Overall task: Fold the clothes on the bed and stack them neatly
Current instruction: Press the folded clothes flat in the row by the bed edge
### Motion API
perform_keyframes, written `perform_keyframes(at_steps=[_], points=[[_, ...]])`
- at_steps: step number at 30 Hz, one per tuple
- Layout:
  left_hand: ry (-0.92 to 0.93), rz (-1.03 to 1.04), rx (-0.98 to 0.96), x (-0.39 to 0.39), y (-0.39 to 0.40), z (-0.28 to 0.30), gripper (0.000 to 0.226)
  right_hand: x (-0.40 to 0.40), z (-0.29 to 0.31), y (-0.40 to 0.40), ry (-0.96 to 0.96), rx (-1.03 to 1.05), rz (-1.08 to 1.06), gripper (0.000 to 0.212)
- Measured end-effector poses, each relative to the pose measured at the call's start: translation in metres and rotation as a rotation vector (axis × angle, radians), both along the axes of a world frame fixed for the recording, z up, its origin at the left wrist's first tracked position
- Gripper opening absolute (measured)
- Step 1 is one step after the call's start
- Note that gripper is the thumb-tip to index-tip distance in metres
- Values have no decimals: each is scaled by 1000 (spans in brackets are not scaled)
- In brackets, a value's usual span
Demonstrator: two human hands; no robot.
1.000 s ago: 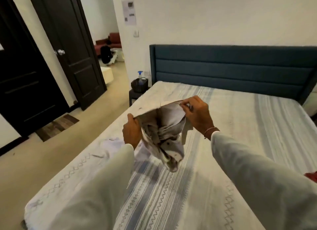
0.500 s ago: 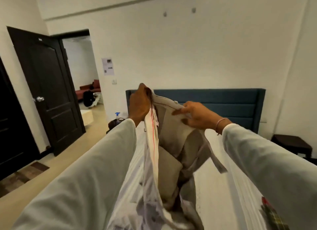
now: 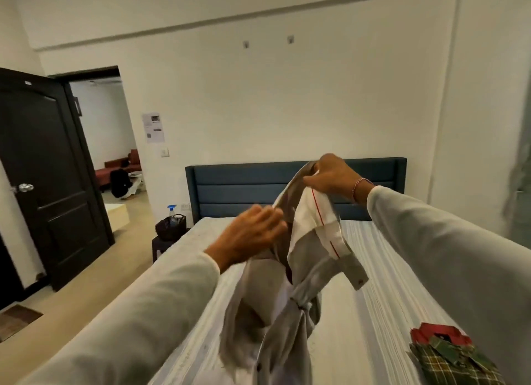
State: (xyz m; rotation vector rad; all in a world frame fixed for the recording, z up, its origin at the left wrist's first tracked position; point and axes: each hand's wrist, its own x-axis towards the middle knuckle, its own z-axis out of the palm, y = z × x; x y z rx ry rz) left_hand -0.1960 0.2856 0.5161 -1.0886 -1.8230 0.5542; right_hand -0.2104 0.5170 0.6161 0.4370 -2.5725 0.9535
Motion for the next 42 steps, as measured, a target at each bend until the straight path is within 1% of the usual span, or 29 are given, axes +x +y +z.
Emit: perform_keyframes(at_steps=[1, 2, 4, 5, 7, 9, 10, 11, 13, 15, 17, 18, 19, 20, 21, 22, 23, 24, 25, 26, 28, 30, 31, 33, 35, 36, 38, 40, 42], points=[[-120, -14, -43, 8, 3, -22, 34, 0, 6, -4, 14, -28, -30, 13], [-338, 38, -38, 13, 3, -44, 39, -2, 11, -8, 29, -63, -69, 14], [-817, 320, 10, 17, -3, -92, 52, -8, 20, -12, 39, -111, -144, 24], [-953, 424, -3, 18, -10, -114, 64, -10, 23, -11, 25, -120, -168, 27], [-1089, 490, -16, 17, -23, -150, 90, -14, 28, -7, -24, -126, -192, 33], [-1279, 535, 97, 19, -27, -178, 108, -14, 34, 0, -78, -101, -204, 38], [-1329, 556, 192, 18, -25, -190, 110, -13, 36, 4, -110, -94, -207, 39], [-1329, 563, 283, 14, -23, -202, 106, -13, 40, 9, -142, -96, -209, 39], [-1251, 542, 379, 3, -18, -224, 85, -11, 46, 17, -204, -111, -196, 36], [-1057, 403, 450, -12, -10, -242, 54, -9, 51, 26, -245, -112, -160, 32], [-920, 225, 568, -21, 3, -240, 25, -3, 56, 37, -238, -18, -149, 26], [-954, 168, 623, -23, 13, -235, 19, 0, 57, 41, -224, 61, -154, 26], [-884, 110, 669, -23, 20, -226, 20, 1, 57, 48, -211, 135, -162, 29], [-911, 103, 734, -21, 28, -211, 25, 2, 57, 55, -213, 196, -163, 33], [-967, 67, 863, -19, 34, -195, 32, 3, 56, 61, -227, 241, -165, 36], [-975, 37, 1056, -16, 38, -175, 35, 5, 53, 66, -232, 275, -174, 37], [-905, 13, 1223, -26, 39, -162, 28, 5, 50, 71, -211, 298, -204, 36], [-863, 13, 1326, -31, 42, -144, 19, 4, 48, 76, -158, 317, -258, 32], [-891, 11, 1342, -38, 42, -130, 17, 4, 45, 79, -93, 338, -323, 29], [-973, -13, 1323, -42, 42, -114, 19, 6, 43, 82, -29, 372, -384, 29], [-1114, -50, 1250, -54, 43, -84, 25, 13, 38, 86, 62, 456, -465, 35], [-1128, -127, 1200, -69, 39, -50, 23, 17, 34, 90, 68, 558, -566, 38], [-1127, -135, 1128, -72, 37, -34, 24, 19, 32, 94, 78, 603, -619, 41], [-1194, -158, 975, -71, 30, 1, 26, 24, 30, 101, 102, 668, -695, 56], [-1304, -182, 889, -64, 23, 35, 25, 28, 31, 106, 117, 729, -769, 73], [-1322, -192, 865, -63, 19, 49, 24, 32, 33, 107, 112, 750, -792, 81], [-1312, -214, 833, -59, 16, 77, 23, 38, 37, 108, 76, 723, -767, 92], [-1304, -239, 816, -54, 16, 100, 23, 39, 33, 112, 94, 684, -689, 95], [-1312, -247, 797, -52, 20, 110, 21, 40, 13, 109, 193, 726, -515, 78]])
